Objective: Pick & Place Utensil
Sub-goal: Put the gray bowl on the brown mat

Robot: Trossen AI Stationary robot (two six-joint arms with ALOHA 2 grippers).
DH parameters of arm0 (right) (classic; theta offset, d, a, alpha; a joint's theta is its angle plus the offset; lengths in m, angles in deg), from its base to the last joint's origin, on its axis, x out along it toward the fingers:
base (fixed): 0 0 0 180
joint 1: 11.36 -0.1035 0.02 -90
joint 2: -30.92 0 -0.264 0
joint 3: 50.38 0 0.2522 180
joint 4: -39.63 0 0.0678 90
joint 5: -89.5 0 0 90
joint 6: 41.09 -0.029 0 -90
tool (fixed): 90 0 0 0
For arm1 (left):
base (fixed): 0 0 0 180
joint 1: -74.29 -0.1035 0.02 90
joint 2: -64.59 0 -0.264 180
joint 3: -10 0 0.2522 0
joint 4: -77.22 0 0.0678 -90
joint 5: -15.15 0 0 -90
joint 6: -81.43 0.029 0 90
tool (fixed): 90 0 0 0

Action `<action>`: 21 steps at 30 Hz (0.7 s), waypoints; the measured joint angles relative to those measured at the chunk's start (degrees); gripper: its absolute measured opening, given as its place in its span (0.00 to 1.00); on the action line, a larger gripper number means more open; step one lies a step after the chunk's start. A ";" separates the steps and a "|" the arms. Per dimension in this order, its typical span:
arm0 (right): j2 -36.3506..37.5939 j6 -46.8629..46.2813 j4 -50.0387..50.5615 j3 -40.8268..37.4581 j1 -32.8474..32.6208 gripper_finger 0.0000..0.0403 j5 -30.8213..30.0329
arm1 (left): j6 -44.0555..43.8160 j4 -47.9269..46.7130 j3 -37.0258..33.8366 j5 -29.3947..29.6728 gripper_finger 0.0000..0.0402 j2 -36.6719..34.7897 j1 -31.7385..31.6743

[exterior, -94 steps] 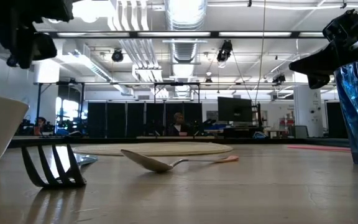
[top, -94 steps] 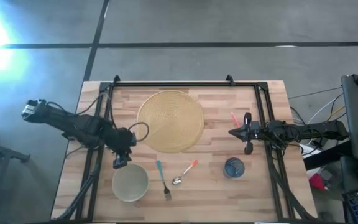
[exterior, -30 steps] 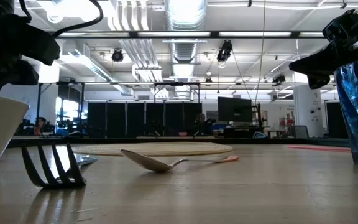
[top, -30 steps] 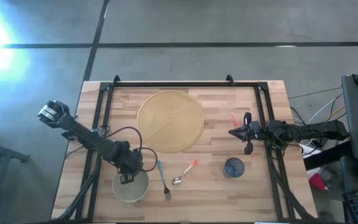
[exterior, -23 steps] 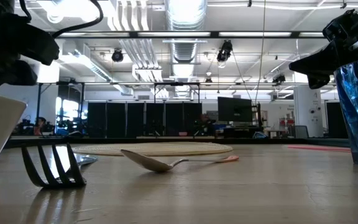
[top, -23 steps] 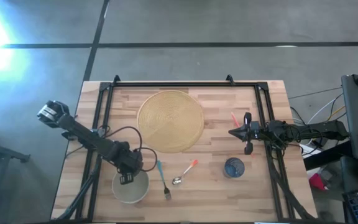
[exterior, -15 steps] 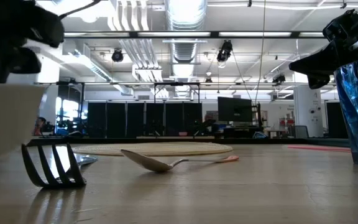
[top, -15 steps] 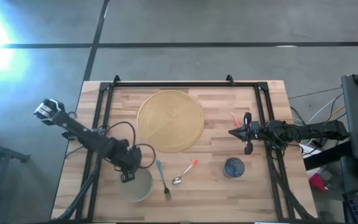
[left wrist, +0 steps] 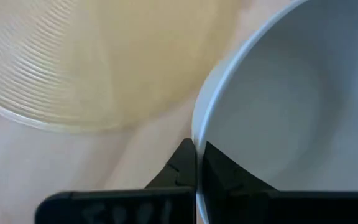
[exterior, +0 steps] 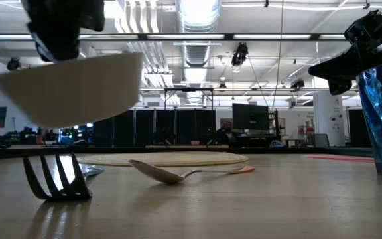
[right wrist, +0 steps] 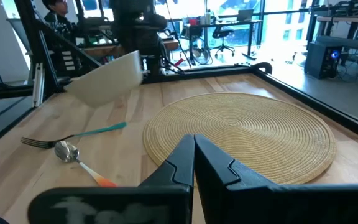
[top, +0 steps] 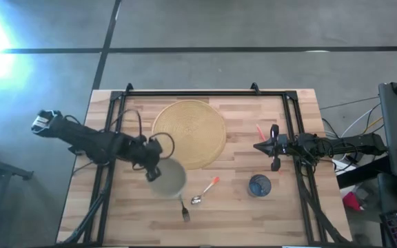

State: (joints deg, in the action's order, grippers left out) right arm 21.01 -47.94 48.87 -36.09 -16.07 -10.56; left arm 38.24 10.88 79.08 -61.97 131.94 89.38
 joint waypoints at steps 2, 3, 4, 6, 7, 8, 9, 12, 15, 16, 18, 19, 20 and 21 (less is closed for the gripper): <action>0.00 0.00 0.00 0.02 -0.02 0.02 -0.01 | 1.22 0.29 1.12 2.11 0.01 0.00 -2.59; 0.00 0.00 0.00 0.02 -0.02 0.02 0.01 | 2.23 0.69 1.64 2.81 0.01 0.00 -3.92; 0.00 0.00 0.00 0.02 0.00 0.02 0.01 | 3.28 1.14 2.15 3.27 0.01 0.00 -5.20; 0.00 0.00 0.00 0.01 0.00 0.02 0.00 | 5.35 2.16 3.24 4.07 0.01 -0.01 -7.86; 0.00 -0.01 0.00 0.00 0.00 0.02 0.01 | 6.26 2.91 3.81 4.21 0.01 -0.01 -9.19; 0.01 -0.01 0.00 0.00 0.00 0.02 0.00 | 7.19 3.77 4.31 4.34 0.01 0.00 -10.54; 0.00 0.00 0.00 0.02 -0.02 0.02 0.01 | 8.12 4.53 4.85 4.38 0.01 -0.02 -11.92; 0.02 0.00 0.00 0.02 0.00 0.02 0.01 | 11.43 6.17 6.67 4.38 0.01 0.11 -16.01; 0.00 0.00 0.00 0.02 0.00 0.02 0.01 | 13.88 7.45 8.45 4.39 0.01 0.42 -20.38; 0.00 -0.01 0.00 0.02 -0.02 0.02 0.00 | 14.60 7.69 9.06 4.38 0.01 0.49 -21.86; 0.02 -0.01 -0.01 0.02 -0.01 0.02 0.00 | 15.58 7.83 10.41 4.06 0.00 0.89 -24.96; 0.02 -0.01 -0.02 0.02 -0.02 0.02 0.01 | 16.19 8.09 11.17 3.62 0.00 1.10 -26.53; 0.00 -0.02 0.00 0.00 -0.02 0.02 0.01 | 16.66 8.31 11.88 3.10 0.00 1.37 -28.13; 0.00 0.00 0.00 0.02 0.00 0.02 -0.01 | 17.05 8.50 12.49 2.34 0.00 1.70 -29.64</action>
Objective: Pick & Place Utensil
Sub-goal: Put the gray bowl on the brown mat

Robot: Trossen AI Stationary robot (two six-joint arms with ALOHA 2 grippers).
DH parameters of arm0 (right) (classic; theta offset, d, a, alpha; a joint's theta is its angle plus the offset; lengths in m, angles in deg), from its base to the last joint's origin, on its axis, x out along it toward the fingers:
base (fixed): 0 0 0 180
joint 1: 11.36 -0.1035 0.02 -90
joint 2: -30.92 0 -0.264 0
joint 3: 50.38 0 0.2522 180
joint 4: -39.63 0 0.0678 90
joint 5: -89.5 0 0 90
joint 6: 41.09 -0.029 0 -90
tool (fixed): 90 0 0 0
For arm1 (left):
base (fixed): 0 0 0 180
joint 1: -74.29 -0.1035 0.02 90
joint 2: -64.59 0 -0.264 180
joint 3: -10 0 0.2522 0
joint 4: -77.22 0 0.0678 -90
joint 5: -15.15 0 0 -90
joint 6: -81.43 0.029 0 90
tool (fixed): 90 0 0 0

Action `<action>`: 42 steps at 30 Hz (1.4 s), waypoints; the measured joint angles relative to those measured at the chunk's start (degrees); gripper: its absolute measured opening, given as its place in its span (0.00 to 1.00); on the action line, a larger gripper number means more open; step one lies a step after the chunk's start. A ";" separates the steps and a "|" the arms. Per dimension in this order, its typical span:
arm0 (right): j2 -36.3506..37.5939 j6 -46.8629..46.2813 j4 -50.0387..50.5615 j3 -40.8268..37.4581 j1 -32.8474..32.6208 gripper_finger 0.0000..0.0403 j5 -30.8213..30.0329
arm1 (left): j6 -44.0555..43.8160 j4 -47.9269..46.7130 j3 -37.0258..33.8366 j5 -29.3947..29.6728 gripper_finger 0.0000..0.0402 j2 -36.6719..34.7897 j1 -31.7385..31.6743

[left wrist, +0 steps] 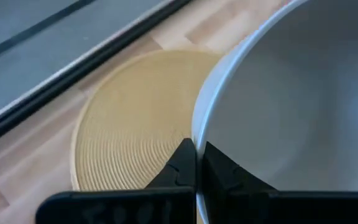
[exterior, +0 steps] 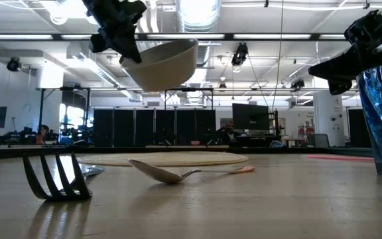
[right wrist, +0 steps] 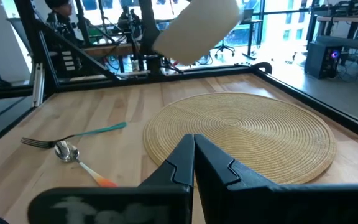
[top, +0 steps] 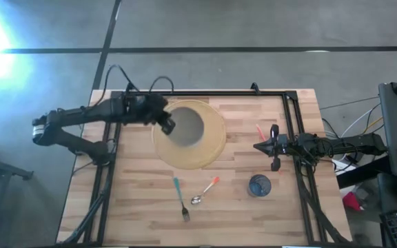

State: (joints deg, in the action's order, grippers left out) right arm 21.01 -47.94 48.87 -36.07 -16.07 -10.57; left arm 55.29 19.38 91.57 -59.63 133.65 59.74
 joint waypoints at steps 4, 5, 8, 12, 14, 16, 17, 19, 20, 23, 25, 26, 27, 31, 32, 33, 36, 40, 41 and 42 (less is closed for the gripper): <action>0.02 -0.02 0.00 -0.02 0.00 0.02 0.00 | 1.06 0.33 2.36 -4.54 0.00 2.00 -5.85; 0.02 0.00 -0.01 -0.01 -0.02 0.02 0.02 | 1.09 0.32 2.75 -6.14 0.00 2.62 -7.12; 0.02 0.00 0.00 -0.01 -0.01 0.02 0.00 | 1.12 0.42 3.32 -12.08 0.01 4.77 -10.59; 0.02 0.00 0.00 0.00 0.00 0.02 0.02 | 1.11 0.37 3.30 -19.53 0.01 8.09 -13.71; 0.02 -0.01 0.00 -0.01 -0.01 0.02 0.02 | 1.12 0.12 3.30 -22.22 0.01 9.97 -14.72; 0.02 0.00 0.00 -0.01 -0.01 0.02 0.02 | 1.11 -0.33 3.30 -24.41 0.01 11.86 -15.42; 0.02 0.00 0.00 -0.01 -0.02 0.02 0.01 | 1.11 -0.59 3.30 -25.12 0.01 12.74 -15.72; 0.02 -0.01 0.00 -0.02 0.00 0.02 0.00 | 1.11 -1.27 3.30 -25.97 0.01 14.54 -16.20; 0.02 0.00 0.00 0.00 -0.02 0.02 0.01 | 1.11 -1.51 3.30 -26.46 0.01 15.44 -16.42; 0.02 0.00 0.00 0.00 0.00 0.02 0.02 | 1.13 -2.22 3.28 -27.14 0.01 17.95 -16.89; 0.02 -0.02 0.00 0.00 0.00 0.02 0.02 | 1.16 -2.39 3.28 -28.49 0.01 19.38 -17.01; 0.02 0.00 0.00 0.00 0.00 0.02 0.01 | 1.28 -2.46 3.28 -29.23 0.01 20.05 -17.06; 0.02 0.00 0.00 0.00 0.00 0.02 0.00 | 1.47 -2.47 3.28 -29.94 0.01 20.71 -17.08; 0.02 0.00 0.00 -0.01 -0.01 0.02 0.01 | 1.72 -3.90 3.22 -30.79 0.01 22.64 -17.18; 0.02 0.00 0.00 -0.02 -0.02 0.02 0.01 | 2.06 -4.26 3.21 -30.81 0.01 23.04 -17.24; 0.02 0.00 0.00 -0.02 0.00 0.02 0.02 | 2.16 -4.64 3.21 -30.79 0.01 23.39 -17.26; 0.02 0.00 0.00 0.00 -0.01 0.02 0.01 | 2.55 -5.40 3.20 -30.71 0.01 24.41 -17.43; 0.02 -0.01 0.00 0.00 -0.02 0.02 0.02 | 2.59 -5.35 3.19 -30.55 0.01 25.67 -17.81; 0.02 0.00 0.00 0.00 -0.01 0.02 0.01 | 2.57 -5.36 3.19 -30.06 0.01 25.97 -17.86; 0.02 0.00 0.00 0.00 0.00 0.02 0.00 | 2.54 -5.45 3.19 -29.25 0.01 26.18 -17.95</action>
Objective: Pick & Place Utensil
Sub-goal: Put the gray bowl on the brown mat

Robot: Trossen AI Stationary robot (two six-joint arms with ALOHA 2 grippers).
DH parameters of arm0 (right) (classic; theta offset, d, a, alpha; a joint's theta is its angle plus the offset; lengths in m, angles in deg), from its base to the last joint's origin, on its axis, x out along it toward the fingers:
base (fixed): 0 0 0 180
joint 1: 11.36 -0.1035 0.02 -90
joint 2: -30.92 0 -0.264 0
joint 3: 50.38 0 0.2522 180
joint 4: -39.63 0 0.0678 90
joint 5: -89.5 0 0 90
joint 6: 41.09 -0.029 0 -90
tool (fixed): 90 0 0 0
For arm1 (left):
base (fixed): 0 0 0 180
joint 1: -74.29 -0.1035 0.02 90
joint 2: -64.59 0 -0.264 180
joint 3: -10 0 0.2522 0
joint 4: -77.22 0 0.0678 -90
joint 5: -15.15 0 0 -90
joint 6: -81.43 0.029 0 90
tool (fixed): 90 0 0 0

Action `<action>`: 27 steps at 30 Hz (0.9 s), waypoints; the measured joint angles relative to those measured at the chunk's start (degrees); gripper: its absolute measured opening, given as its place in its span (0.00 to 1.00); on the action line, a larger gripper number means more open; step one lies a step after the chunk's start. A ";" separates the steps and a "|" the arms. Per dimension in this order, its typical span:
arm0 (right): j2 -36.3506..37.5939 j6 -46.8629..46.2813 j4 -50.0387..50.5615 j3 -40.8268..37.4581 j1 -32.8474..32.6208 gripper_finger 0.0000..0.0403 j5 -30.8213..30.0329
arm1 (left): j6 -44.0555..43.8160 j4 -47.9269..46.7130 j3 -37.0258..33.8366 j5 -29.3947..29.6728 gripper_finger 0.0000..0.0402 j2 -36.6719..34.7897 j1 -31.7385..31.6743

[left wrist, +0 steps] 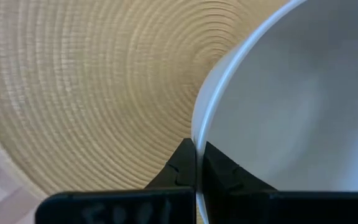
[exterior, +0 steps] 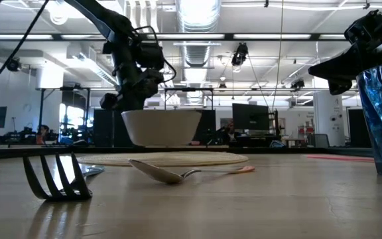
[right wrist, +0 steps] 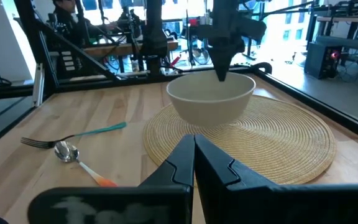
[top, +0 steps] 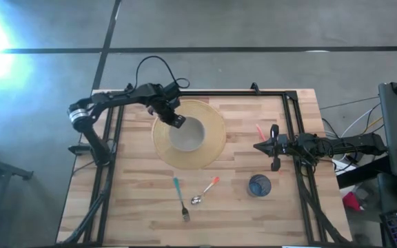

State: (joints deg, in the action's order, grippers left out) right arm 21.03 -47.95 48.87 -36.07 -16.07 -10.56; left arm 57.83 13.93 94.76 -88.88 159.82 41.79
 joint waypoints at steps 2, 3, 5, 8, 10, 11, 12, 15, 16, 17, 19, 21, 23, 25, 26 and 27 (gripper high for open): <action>0.00 0.00 0.00 -0.01 -0.01 0.02 0.01 | -0.03 -0.39 0.00 1.69 0.01 0.39 -0.08; 0.00 -0.02 0.00 -0.02 0.00 0.02 0.00 | -0.03 -0.63 0.00 2.29 0.01 0.50 -0.15; 0.00 0.00 0.00 0.00 0.00 0.02 0.02 | -0.03 -0.65 0.00 2.51 0.01 0.64 -0.15; 0.00 0.00 0.00 0.00 0.00 0.02 0.02 | -0.22 -0.65 0.00 3.23 0.01 0.64 -0.15; 0.00 0.00 0.00 -0.01 -0.01 0.02 0.02 | -0.33 -0.85 0.00 3.60 0.01 0.64 -0.14; 0.00 -0.01 0.00 -0.01 -0.01 0.02 0.01 | -0.49 -1.09 0.00 3.65 0.01 0.64 -0.15; 0.00 -0.01 0.00 -0.01 -0.01 0.02 0.02 | -0.65 -1.24 0.00 3.76 0.01 0.64 -0.15; 0.00 -0.01 0.00 -0.01 0.00 0.02 0.02 | -0.79 -1.61 -0.01 4.90 0.01 0.64 -0.13; 0.00 0.00 0.00 0.00 -0.01 0.02 0.02 | -0.83 -1.77 -0.02 5.10 0.01 0.64 -0.13; 0.00 0.00 0.00 -0.02 -0.02 0.02 0.02 | -0.86 -1.86 -0.02 5.08 0.01 0.64 -0.13; 0.00 0.00 0.00 -0.01 -0.01 0.02 0.02 | -1.06 -2.14 -0.07 5.13 0.01 0.64 -0.13; 0.00 0.00 0.00 -0.01 -0.01 0.02 0.01 | -1.17 -2.54 -0.07 5.08 0.01 0.64 0.21; -0.01 0.00 0.00 0.00 -0.02 0.02 0.00 | -0.73 -2.63 -0.09 4.97 0.01 0.64 0.66; 0.00 0.00 0.00 0.00 -0.02 0.02 0.02 | -0.46 -2.60 -0.09 4.92 0.01 0.64 0.94; 0.00 0.00 0.00 0.00 0.00 0.02 0.02 | -0.45 -2.60 -0.09 4.91 0.01 0.64 0.99; 0.00 0.00 0.00 0.00 0.00 0.02 0.02 | -0.45 -2.60 -0.09 4.91 0.01 0.64 1.05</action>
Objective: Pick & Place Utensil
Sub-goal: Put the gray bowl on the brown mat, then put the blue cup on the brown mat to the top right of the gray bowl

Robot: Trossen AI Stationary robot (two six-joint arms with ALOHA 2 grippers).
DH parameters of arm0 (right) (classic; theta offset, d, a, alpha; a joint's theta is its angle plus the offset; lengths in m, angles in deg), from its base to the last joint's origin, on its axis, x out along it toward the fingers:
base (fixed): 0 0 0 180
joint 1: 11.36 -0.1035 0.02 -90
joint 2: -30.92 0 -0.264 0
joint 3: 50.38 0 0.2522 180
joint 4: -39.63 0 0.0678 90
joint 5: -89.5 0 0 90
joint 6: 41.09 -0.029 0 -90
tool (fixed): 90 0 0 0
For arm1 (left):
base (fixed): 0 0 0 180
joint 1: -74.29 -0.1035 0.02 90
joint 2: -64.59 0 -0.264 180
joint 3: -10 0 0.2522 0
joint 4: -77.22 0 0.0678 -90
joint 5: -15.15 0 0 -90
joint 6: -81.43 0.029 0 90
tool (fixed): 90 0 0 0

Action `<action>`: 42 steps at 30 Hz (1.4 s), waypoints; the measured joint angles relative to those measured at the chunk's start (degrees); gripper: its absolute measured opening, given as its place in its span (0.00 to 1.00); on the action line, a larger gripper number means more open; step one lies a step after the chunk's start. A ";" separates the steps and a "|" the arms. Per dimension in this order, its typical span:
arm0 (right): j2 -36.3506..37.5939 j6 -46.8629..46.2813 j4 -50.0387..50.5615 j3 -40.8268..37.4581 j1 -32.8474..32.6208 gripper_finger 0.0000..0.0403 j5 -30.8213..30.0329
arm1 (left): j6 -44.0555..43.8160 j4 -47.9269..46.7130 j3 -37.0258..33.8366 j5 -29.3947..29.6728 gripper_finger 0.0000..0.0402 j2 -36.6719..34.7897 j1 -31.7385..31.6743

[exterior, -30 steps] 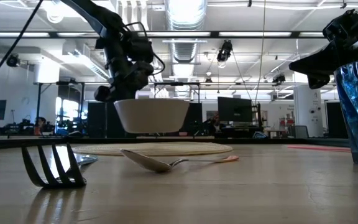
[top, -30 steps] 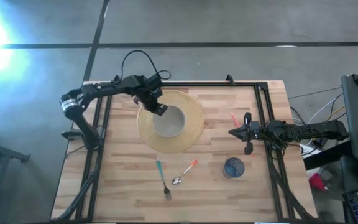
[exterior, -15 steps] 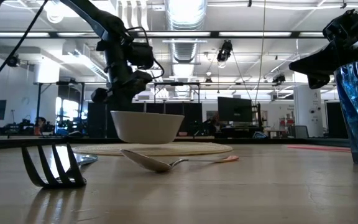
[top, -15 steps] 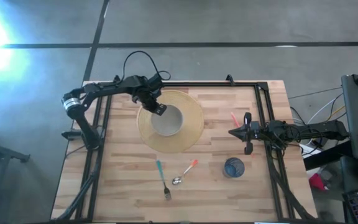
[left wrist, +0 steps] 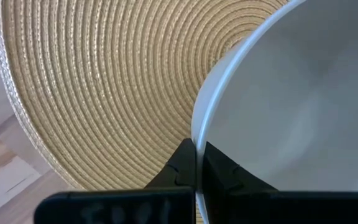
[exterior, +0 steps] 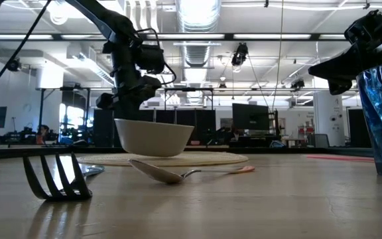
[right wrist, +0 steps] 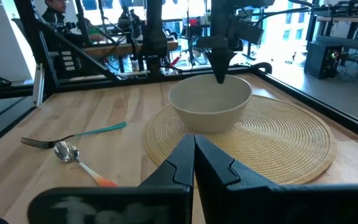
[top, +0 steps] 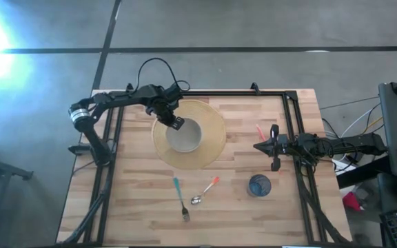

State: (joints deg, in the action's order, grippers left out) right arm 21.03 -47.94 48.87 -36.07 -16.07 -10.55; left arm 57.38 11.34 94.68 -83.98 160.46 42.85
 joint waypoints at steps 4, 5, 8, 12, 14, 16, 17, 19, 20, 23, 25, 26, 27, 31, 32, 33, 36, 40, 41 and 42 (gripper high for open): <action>0.00 0.00 0.00 0.00 -0.01 0.02 0.00 | 0.97 0.00 -0.02 0.02 0.01 0.00 0.02; 0.00 -0.01 0.00 0.00 -0.01 0.02 0.00 | 1.37 0.00 -0.03 0.02 0.01 0.00 0.04; 0.00 0.00 0.00 -0.02 -0.02 0.02 0.00 | 1.98 0.02 -0.09 0.04 0.02 0.00 0.02; 0.00 0.00 0.00 0.00 0.00 0.02 0.00 | 2.62 0.04 -0.09 0.00 0.06 0.00 0.04; -0.01 0.00 0.00 -0.02 -0.01 0.02 0.00 | 2.64 0.04 -0.09 0.00 0.07 0.00 0.02; 0.00 0.00 0.00 -0.02 0.00 0.02 0.00 | 3.12 0.06 -0.09 0.00 0.09 0.00 0.02; -0.02 -0.02 0.00 0.00 -0.02 0.02 0.00 | 3.40 0.07 -0.09 0.00 0.09 0.00 0.02; 0.00 0.00 0.00 0.00 -0.02 0.02 -0.02 | 3.68 0.07 -0.09 0.00 0.10 0.00 0.02; -0.01 0.00 0.00 -0.01 -0.01 0.02 0.00 | 3.82 0.07 -0.09 0.00 0.11 0.00 0.02; -0.01 0.00 0.00 -0.01 -0.02 0.02 -0.01 | 4.37 0.09 -0.09 -0.01 0.13 0.00 0.02; 0.00 0.00 0.00 0.00 -0.02 0.02 0.00 | 4.75 0.10 -0.09 0.00 0.14 0.00 0.02; -0.01 -0.01 0.00 0.00 -0.01 0.02 0.00 | 4.94 0.12 -0.09 0.00 0.15 0.00 0.02; 0.00 0.00 0.00 -0.02 -0.02 0.02 0.00 | 5.12 0.14 -0.09 0.00 0.16 0.00 0.02; 0.00 0.00 0.00 0.00 -0.02 0.02 0.00 | 5.96 0.15 -0.09 0.00 0.21 0.00 0.02; -0.01 -0.01 0.00 -0.01 -0.02 0.02 0.00 | 6.01 0.17 -0.09 0.00 0.23 0.00 0.02; 0.00 -0.02 0.00 -0.01 -0.02 0.02 -0.01 | 6.05 0.17 -0.09 0.00 0.24 0.00 0.02; -0.01 0.00 0.00 -0.01 0.00 0.02 -0.01 | 6.08 0.20 -0.09 0.00 0.29 0.00 0.02; -0.02 0.00 0.00 0.00 -0.02 0.02 -0.02 | 6.37 0.24 -0.09 -0.04 0.34 0.00 -0.14; 0.00 0.00 0.00 0.00 -0.01 0.02 0.00 | 6.59 0.23 -0.09 -0.08 0.35 0.00 -0.26; -0.01 0.00 0.00 -0.02 -0.01 0.02 -0.01 | 6.89 0.21 -0.08 -0.10 0.36 0.00 -0.39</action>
State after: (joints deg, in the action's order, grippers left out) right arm 21.02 -47.94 48.87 -36.08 -16.08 -10.56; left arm 64.27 11.55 94.60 -84.07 160.46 42.45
